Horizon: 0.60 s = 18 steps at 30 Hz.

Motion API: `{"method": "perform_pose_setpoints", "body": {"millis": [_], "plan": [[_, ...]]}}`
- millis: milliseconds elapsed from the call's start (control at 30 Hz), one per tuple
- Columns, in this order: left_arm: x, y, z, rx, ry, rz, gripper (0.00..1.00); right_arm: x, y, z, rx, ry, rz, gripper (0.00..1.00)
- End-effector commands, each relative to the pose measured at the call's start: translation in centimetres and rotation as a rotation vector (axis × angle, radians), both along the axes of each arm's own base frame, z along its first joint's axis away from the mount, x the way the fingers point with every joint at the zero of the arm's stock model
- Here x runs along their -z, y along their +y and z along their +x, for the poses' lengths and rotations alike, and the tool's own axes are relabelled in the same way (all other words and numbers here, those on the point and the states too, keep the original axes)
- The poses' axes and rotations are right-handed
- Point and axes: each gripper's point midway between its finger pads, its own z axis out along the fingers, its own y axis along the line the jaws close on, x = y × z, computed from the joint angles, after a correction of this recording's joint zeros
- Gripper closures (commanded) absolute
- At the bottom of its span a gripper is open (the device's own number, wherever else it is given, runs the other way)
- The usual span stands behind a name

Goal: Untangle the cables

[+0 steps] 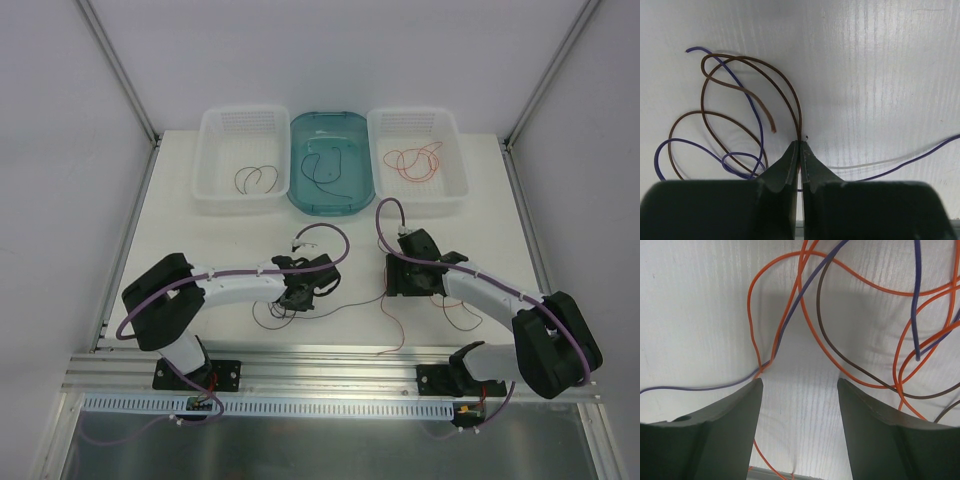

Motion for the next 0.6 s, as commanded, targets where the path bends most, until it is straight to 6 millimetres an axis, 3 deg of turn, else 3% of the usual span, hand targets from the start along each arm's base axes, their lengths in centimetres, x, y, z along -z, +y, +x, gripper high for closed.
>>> {"method": "perform_pose_setpoints", "body": {"millis": [0, 67, 167, 300, 333, 433, 500, 567], "plan": [[-1.1, -0.1, 0.3, 0.035, 0.000, 0.002, 1.00, -0.6, 0.0, -0.2, 0.011, -0.004, 0.015, 0.35], [-3.3, -0.3, 1.4, 0.041, -0.050, -0.043, 1.00, -0.6, -0.1, -0.2, 0.008, -0.004, 0.010, 0.35], [-7.3, 1.4, 4.1, -0.010, -0.139, -0.115, 1.00, -0.7, -0.2, -0.3, 0.006, -0.006, 0.008, 0.35], [-13.0, 5.3, 8.0, -0.090, -0.297, -0.161, 1.00, -1.0, 0.2, -0.3, -0.023, -0.015, 0.012, 0.35], [-15.3, 6.4, 9.0, -0.129, -0.357, -0.181, 1.00, -1.3, 0.5, -0.3, -0.036, -0.022, 0.013, 0.35], [-19.0, 7.4, 9.7, -0.146, -0.429, -0.227, 1.00, -2.8, 2.7, -0.6, -0.149, -0.083, 0.002, 0.35], [-20.3, 7.3, 9.7, -0.138, -0.450, -0.255, 1.00, -4.2, 4.1, -0.7, -0.214, -0.127, 0.015, 0.35], [-21.5, 6.8, 9.4, -0.124, -0.461, -0.302, 1.00, -6.7, 6.7, -0.8, -0.294, -0.200, 0.083, 0.34]]}}
